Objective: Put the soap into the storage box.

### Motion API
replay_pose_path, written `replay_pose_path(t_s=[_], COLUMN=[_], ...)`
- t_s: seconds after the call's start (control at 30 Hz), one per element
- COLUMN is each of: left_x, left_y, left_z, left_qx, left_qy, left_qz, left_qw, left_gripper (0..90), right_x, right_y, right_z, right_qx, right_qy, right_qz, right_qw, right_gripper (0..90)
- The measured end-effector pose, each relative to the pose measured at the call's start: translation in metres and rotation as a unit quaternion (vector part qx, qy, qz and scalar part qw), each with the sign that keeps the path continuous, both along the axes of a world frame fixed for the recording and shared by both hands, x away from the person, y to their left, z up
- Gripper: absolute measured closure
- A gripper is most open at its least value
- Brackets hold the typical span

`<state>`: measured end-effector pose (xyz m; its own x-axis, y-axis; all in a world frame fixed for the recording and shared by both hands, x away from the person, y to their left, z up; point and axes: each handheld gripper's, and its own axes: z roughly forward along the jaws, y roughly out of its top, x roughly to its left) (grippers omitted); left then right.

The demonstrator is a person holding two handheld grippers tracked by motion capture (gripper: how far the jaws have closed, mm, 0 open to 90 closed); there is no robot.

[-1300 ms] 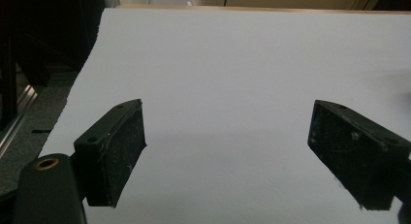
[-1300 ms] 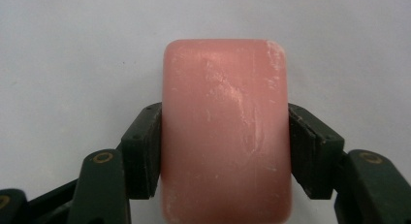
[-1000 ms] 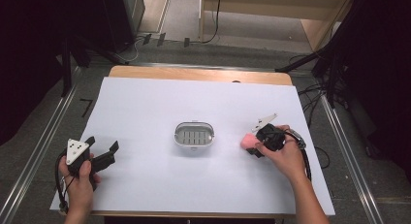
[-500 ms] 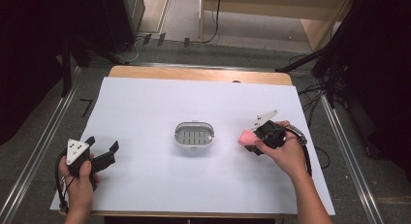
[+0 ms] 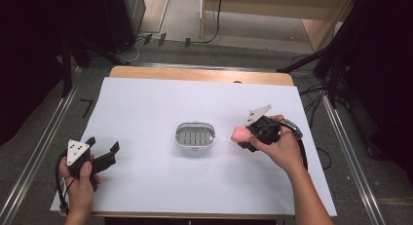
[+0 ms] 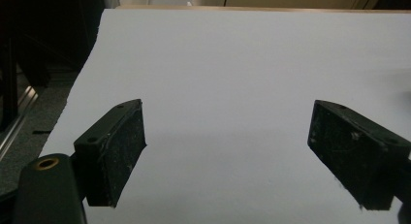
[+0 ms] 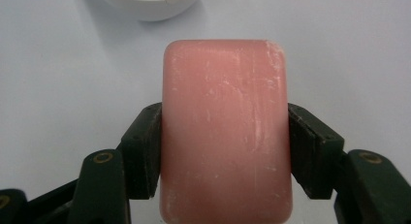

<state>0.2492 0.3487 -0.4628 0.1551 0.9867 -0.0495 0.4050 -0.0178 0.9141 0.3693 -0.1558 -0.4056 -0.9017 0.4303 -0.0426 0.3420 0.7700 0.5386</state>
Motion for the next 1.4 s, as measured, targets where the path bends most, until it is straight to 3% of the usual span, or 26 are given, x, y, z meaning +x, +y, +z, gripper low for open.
replay_pose_path(t_s=[0.6, 1.4], left_x=[0.0, 0.0], left_y=[0.0, 0.0], left_z=[0.0, 0.0], left_qx=[0.0, 0.001], left_qy=[0.001, 0.0], left_qz=[0.0, -0.001], left_qw=[1.0, 1.0], left_gripper=[14.2, 14.3], right_x=[0.002, 0.009], right_y=[0.028, 0.088], right_z=[0.017, 0.021], right_qx=[0.006, 0.012], right_qy=[-0.013, -0.019], right_qz=[0.044, 0.115], right_qw=[0.9989, 0.9931], right_gripper=[38.8, 38.8])
